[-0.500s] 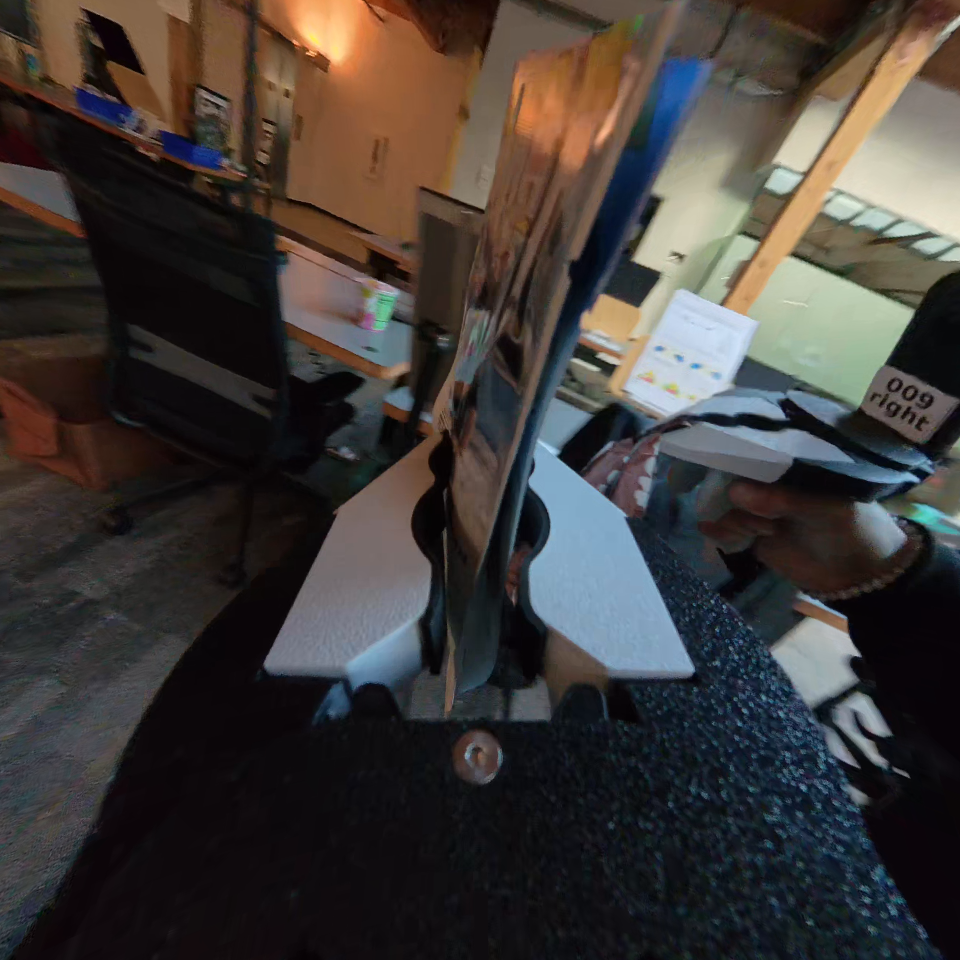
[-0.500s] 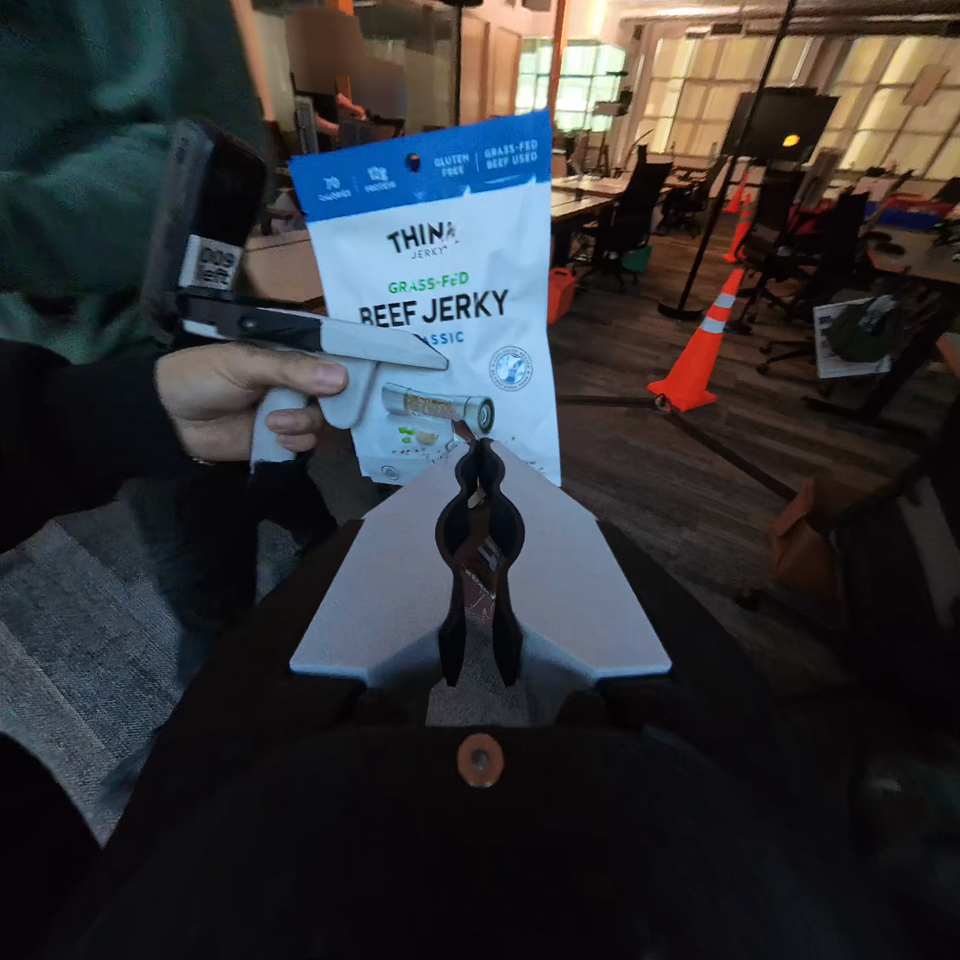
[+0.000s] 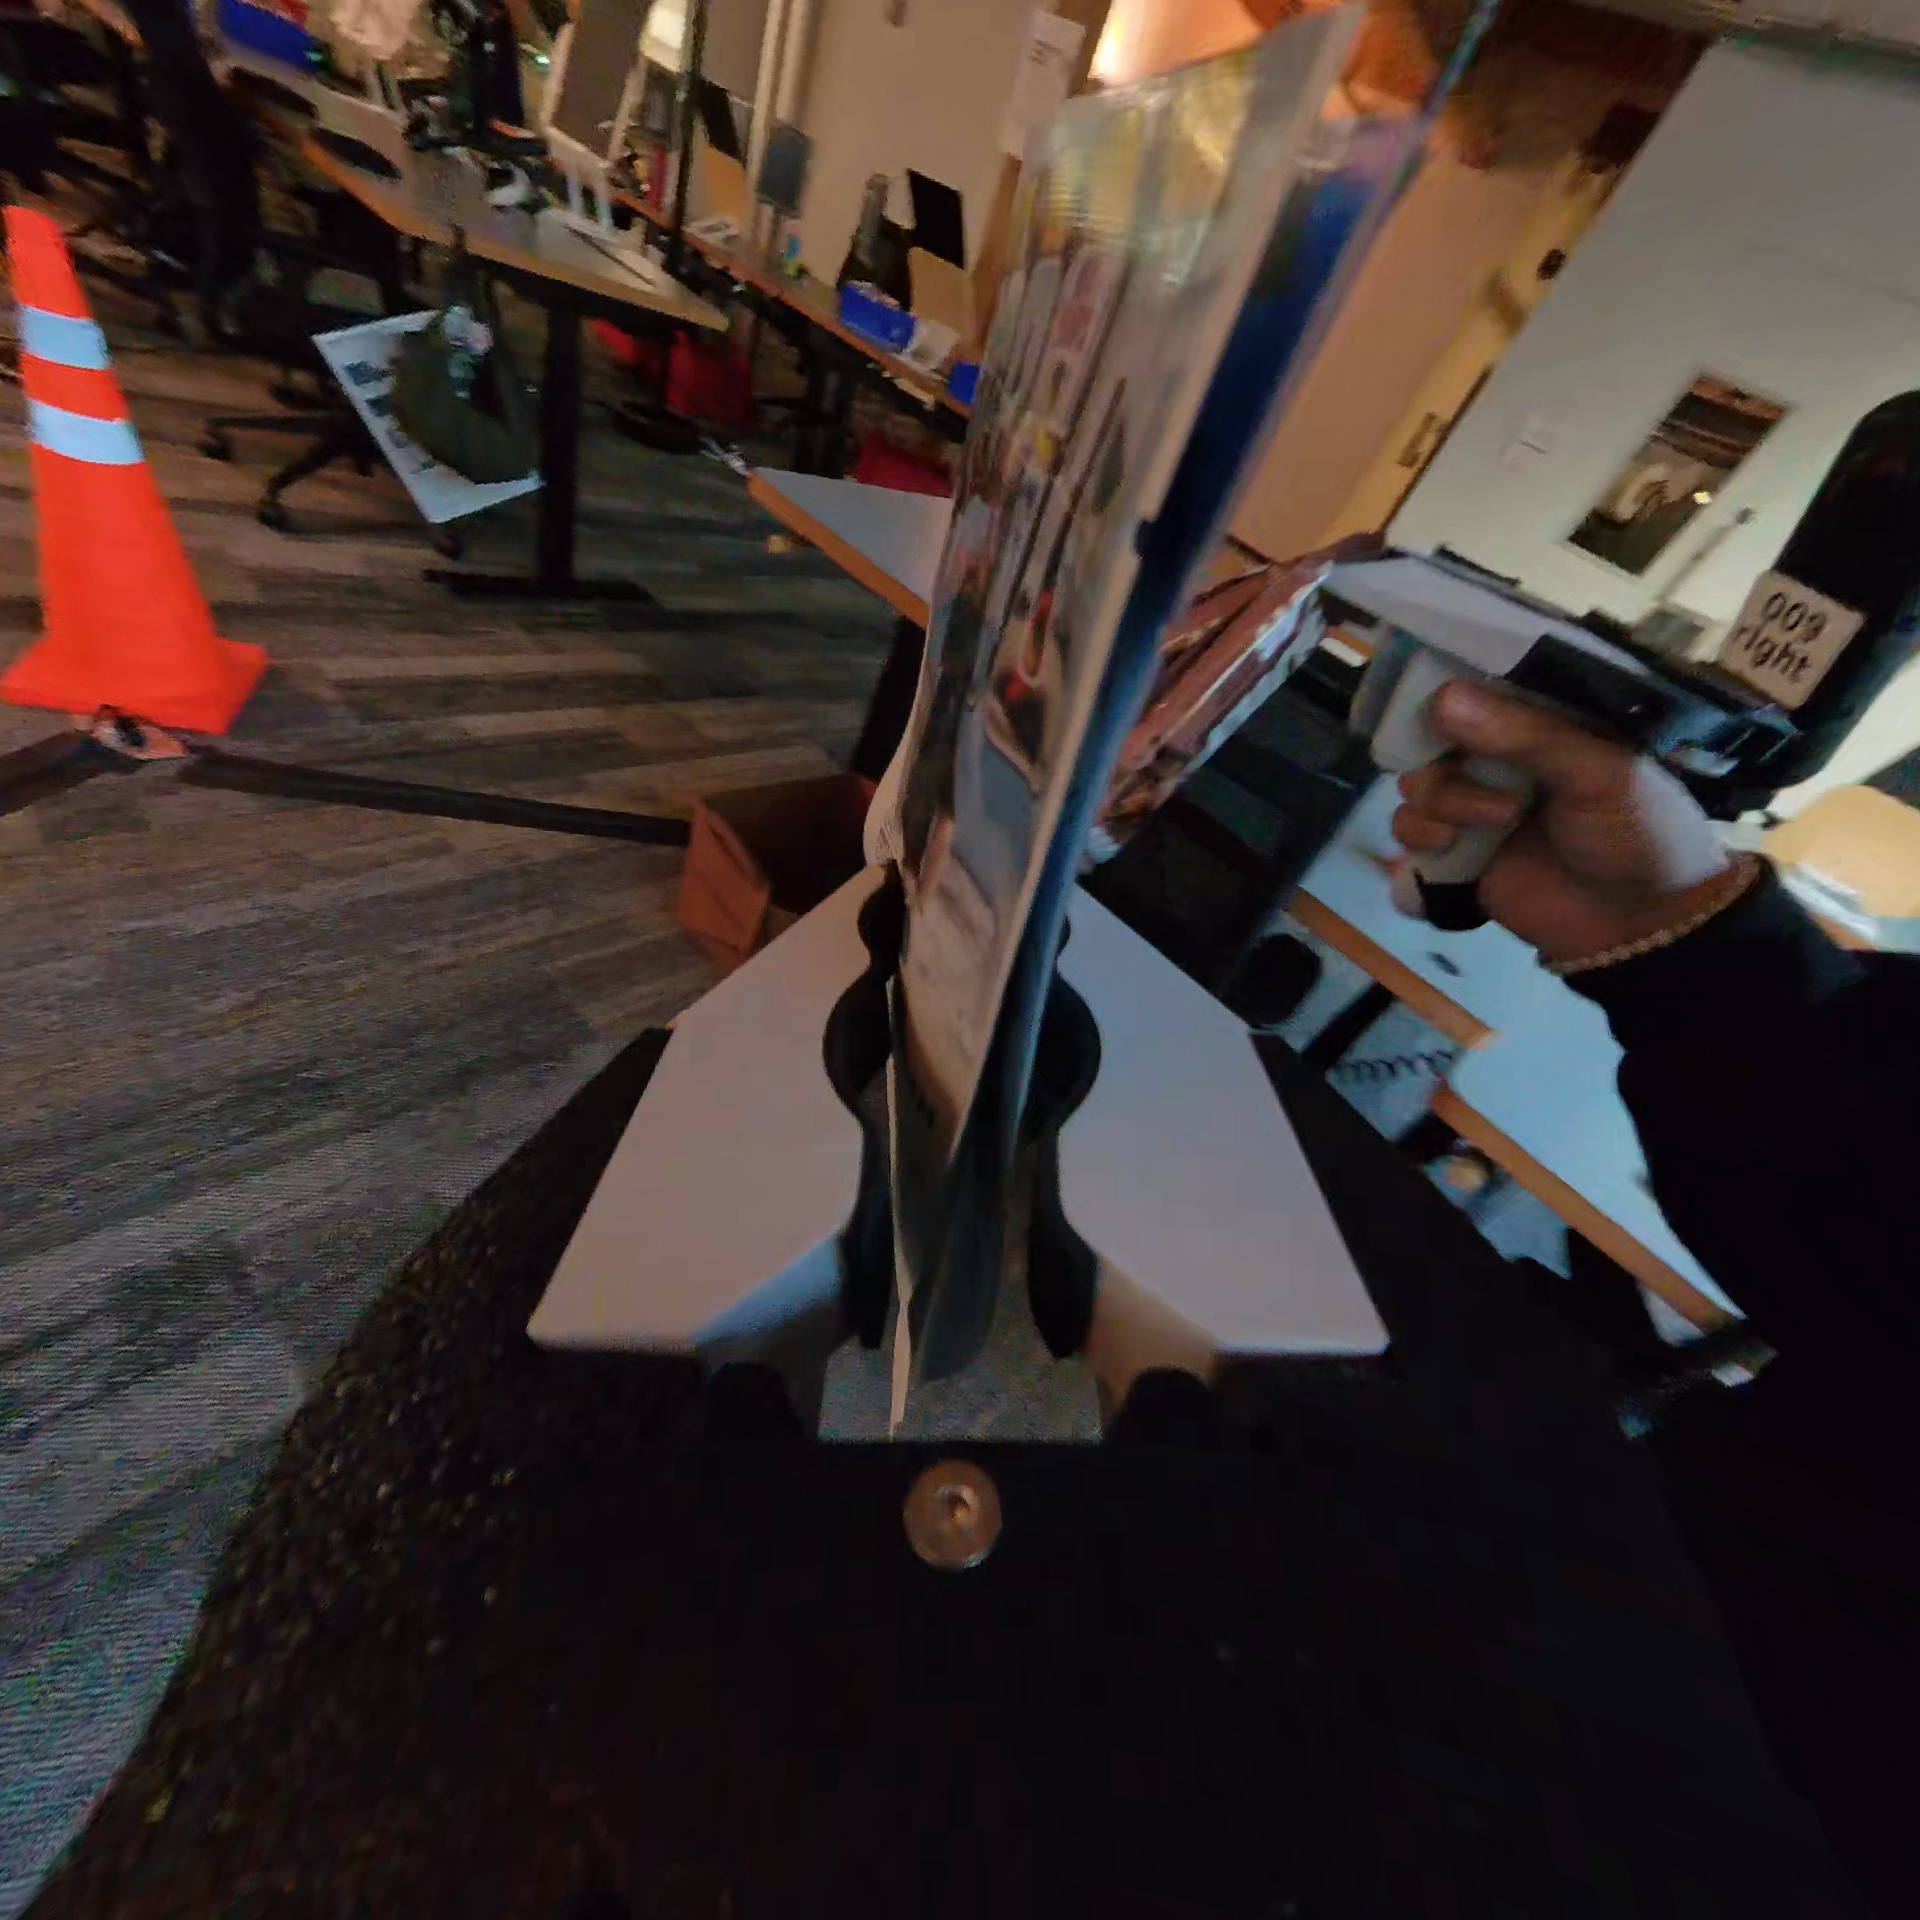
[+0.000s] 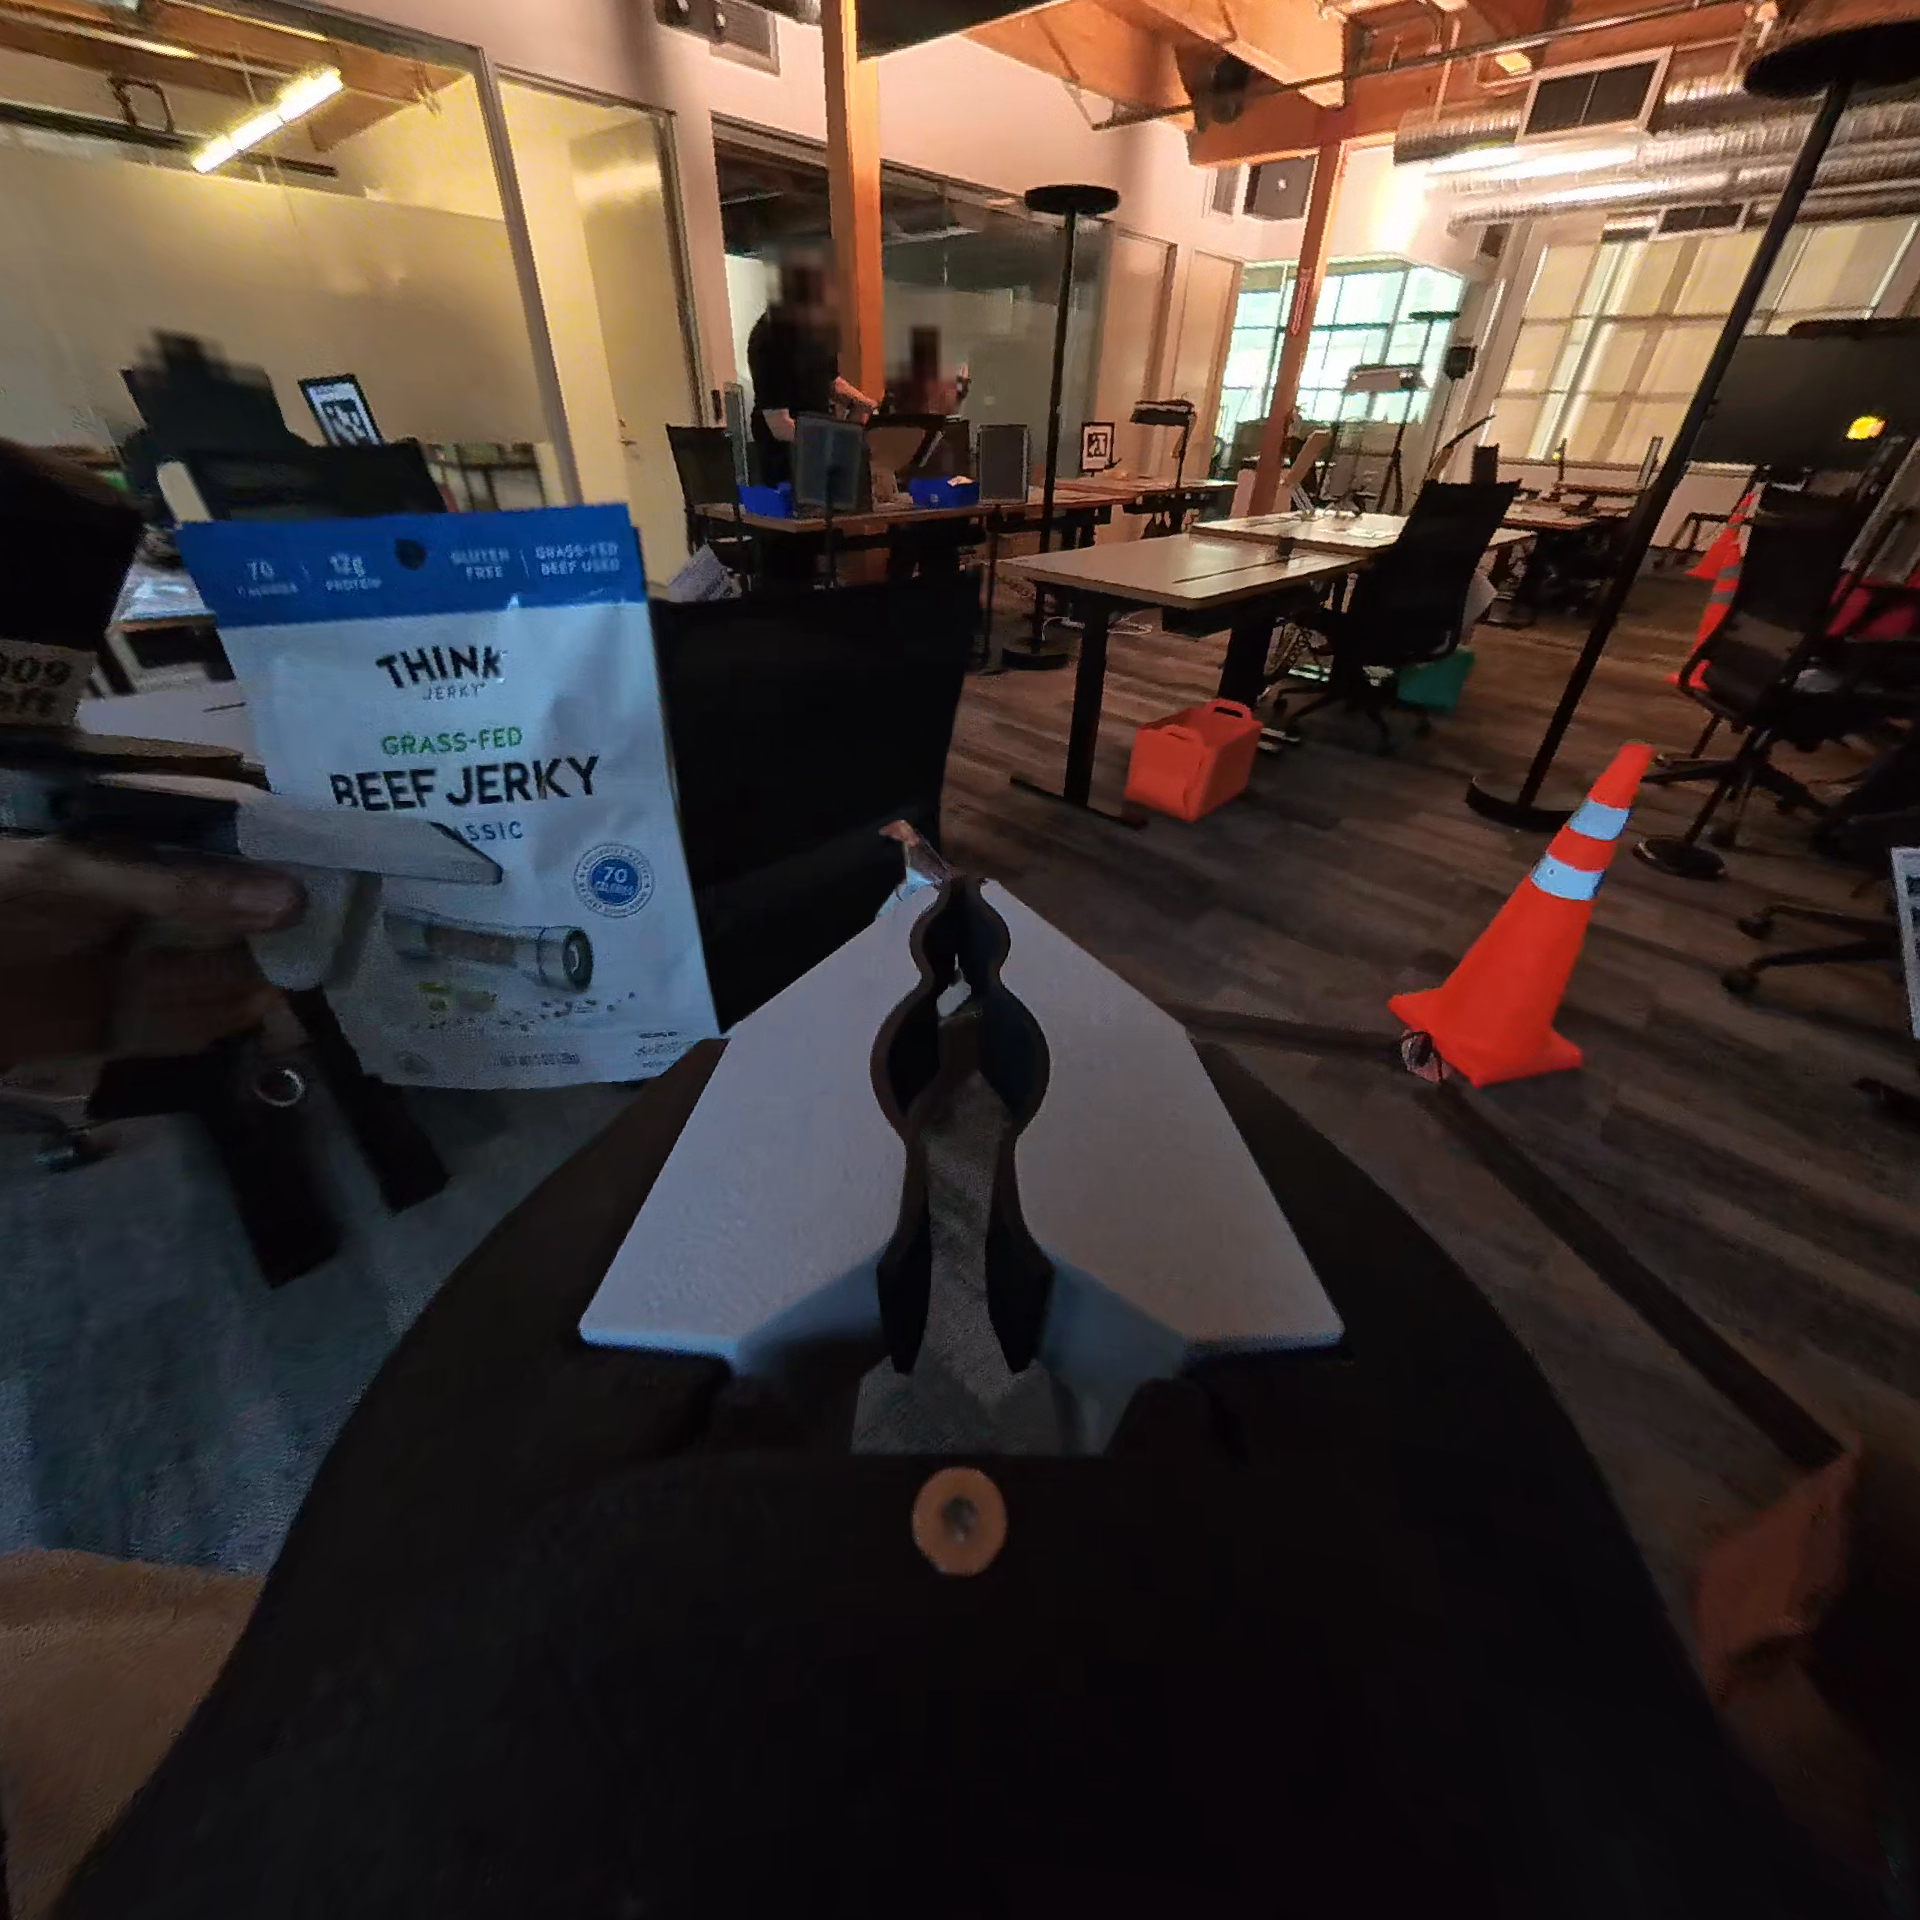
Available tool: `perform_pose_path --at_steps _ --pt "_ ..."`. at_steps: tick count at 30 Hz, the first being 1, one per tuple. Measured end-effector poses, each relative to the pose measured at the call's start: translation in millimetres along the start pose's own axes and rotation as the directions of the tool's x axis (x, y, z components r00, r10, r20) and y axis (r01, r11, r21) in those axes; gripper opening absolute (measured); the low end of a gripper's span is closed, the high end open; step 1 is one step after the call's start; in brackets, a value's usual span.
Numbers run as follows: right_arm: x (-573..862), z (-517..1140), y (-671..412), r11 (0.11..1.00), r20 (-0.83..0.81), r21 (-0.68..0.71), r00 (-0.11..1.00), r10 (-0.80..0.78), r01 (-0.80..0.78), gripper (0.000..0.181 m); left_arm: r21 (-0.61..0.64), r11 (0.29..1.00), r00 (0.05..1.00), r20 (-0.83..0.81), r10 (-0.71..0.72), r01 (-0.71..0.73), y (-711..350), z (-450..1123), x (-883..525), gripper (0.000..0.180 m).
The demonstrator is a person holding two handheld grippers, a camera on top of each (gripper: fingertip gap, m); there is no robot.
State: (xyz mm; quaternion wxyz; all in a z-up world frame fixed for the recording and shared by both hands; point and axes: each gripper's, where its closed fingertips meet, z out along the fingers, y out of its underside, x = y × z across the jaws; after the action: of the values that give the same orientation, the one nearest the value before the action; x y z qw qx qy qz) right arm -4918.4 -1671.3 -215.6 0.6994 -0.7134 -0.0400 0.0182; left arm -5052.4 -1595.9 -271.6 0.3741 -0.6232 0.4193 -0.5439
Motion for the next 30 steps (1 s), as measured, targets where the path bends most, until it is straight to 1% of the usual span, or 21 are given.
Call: perform_pose_path --at_steps 1,4,6,8,10,13,16,20,22,26,28,30 --pt "27 22 2 1.0 0.007 -0.003 1.0 -0.003 0.003 0.0 -0.004 1.0 1.0 0.021 0.004 -0.004 -5 19 -26 0.02" --pt "115 90 13 0.999 0.005 -0.014 0.999 -0.04 0.04 0.0 -0.03 0.999 0.999 0.05 0.021 -0.02 -18 88 -106 0.02" --pt "172 131 13 1.0 -0.012 0.012 1.0 -0.014 0.014 0.0 -0.022 1.0 0.999 0.03 0.014 -0.013 -34 145 -157 0.02" --pt "237 171 12 1.0 -0.05 0.008 0.999 -0.018 0.018 0.0 -0.015 1.0 1.0 -0.028 -0.007 0.006 -57 211 -204 0.02" --pt "303 207 10 0.999 -0.106 -0.019 0.994 -0.032 0.03 0.0 -0.042 0.999 0.996 -0.079 -0.03 0.027 -84 283 -249 0.02" --pt "396 251 -2 1.0 -0.182 0.01 0.983 0.012 -0.01 0.0 -0.063 0.998 0.98 -0.199 -0.01 -0.002 -138 394 -292 0.02" --pt "490 285 -6 1.0 -0.269 0.003 0.963 0.026 -0.026 0.0 -0.085 0.996 0.953 -0.304 -0.013 -0.013 -189 500 -322 0.02" --pt "613 324 0 1.0 -0.34 0.0 0.94 0.01 -0.011 0.002 -0.115 0.993 0.904 -0.427 -0.022 -0.03 -227 635 -352 0.02" --pt "682 339 9 1.0 -0.378 -0.009 0.926 -0.018 0.016 0.0 -0.121 0.991 0.884 -0.467 -0.009 -0.054 -237 702 -372 0.02" --pt "829 372 28 0.999 -0.448 0.028 0.894 -0.002 0.016 0.0 -0.126 0.988 0.874 -0.486 0.019 -0.092 -260 831 -424 0.02" --pt "904 388 40 0.999 -0.488 0.018 0.873 -0.017 0.029 0.0 -0.138 0.98 0.881 -0.47 0.06 -0.141 -275 894 -453 0.021" --pt "981 403 44 0.999 -0.496 0.037 0.868 0.018 0.0 0.0 -0.149 0.974 0.894 -0.44 0.09 -0.171 -296 958 -482 0.021"
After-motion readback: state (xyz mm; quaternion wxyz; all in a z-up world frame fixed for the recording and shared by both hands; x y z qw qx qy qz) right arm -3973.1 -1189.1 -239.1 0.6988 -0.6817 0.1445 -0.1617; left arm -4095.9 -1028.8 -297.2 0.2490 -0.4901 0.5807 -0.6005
